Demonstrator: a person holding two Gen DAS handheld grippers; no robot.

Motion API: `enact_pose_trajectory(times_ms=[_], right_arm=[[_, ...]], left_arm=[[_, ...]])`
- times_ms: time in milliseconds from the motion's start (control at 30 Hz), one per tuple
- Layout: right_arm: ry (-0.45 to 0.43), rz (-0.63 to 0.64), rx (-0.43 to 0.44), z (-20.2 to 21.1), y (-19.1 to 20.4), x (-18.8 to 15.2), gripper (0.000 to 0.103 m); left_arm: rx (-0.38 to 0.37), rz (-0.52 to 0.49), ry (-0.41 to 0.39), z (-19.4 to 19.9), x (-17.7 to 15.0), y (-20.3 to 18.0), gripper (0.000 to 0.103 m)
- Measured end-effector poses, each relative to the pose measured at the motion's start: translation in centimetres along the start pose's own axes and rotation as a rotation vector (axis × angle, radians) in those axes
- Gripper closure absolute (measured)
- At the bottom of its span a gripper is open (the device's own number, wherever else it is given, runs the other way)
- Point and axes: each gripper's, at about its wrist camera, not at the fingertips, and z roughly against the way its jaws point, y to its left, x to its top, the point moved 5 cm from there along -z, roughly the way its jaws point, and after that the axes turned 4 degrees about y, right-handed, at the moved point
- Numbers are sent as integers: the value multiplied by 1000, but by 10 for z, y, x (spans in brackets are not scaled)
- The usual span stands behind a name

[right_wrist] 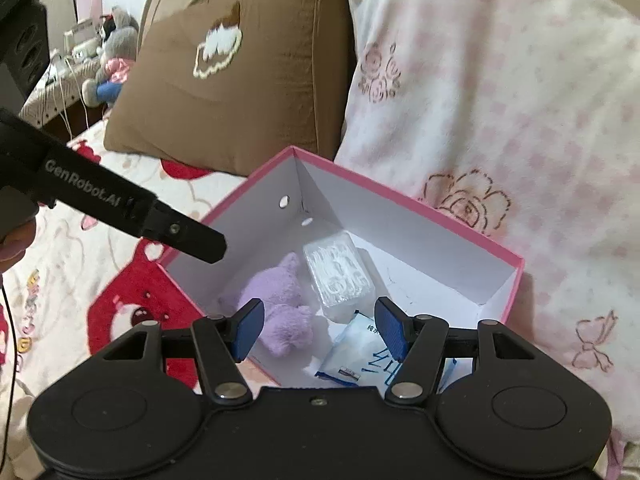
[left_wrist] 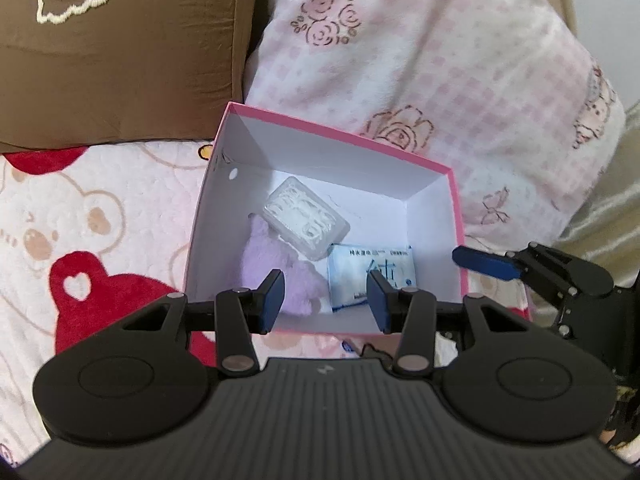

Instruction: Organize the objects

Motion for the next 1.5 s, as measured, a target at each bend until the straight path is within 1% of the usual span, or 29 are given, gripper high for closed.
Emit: enact_pose_trajectory(times_ms=[100, 333, 367, 400, 433, 467, 567, 667, 700, 767, 833, 933, 1000, 1133, 1233, 1333, 1500], right_arm=[[-20, -3, -22, 15, 6, -1, 35], [-21, -47, -37, 46, 16, -7, 34], [-33, -43, -48, 50, 19, -8, 33], [-61, -19, -82, 56, 24, -10, 31], [-82, 13, -123, 60, 30, -12, 30], [-90, 38, -144, 62, 35, -14, 30], [-92, -7, -115, 71, 40, -20, 30], [-98, -36, -133, 82, 43, -25, 30], [-92, -46, -135, 86, 44, -27, 27], [-76, -56, -138, 91, 48, -32, 25], [-76, -26, -144, 97, 56, -36, 20], [-74, -28, -126, 105, 64, -41, 17], [-68, -40, -112, 109, 68, -45, 8], [-41, -38, -85, 113, 77, -57, 7], [-17, -31, -72, 114, 84, -65, 7], [-15, -20, -58, 117, 91, -70, 7], [-11, -33, 5, 114, 99, -77, 7]], left_arm=[[-13, -20, 14, 11, -7, -5, 60], [-41, -38, 24, 42, -25, -15, 59], [-43, -35, 27, 45, -27, -15, 59], [-43, -36, 31, 50, -30, -15, 59], [-42, -40, 29, 54, -33, -15, 59], [-40, -46, 26, 58, -35, -15, 58], [-34, -57, 19, 69, -44, -13, 57], [-30, -69, 12, 80, -53, -11, 56], [-26, -74, 10, 83, -57, -10, 56], [-21, -81, 9, 87, -64, -9, 55], [-11, -93, 10, 91, -73, -7, 52], [-7, -92, 10, 96, -84, -4, 47], [-5, -94, 13, 98, -91, -1, 43], [-4, -96, 22, 100, -103, 5, 40], [-4, -95, 32, 99, -111, 8, 35], [-1, -102, 31, 96, -118, 11, 31], [-9, -121, 29, 89, -128, 12, 20]])
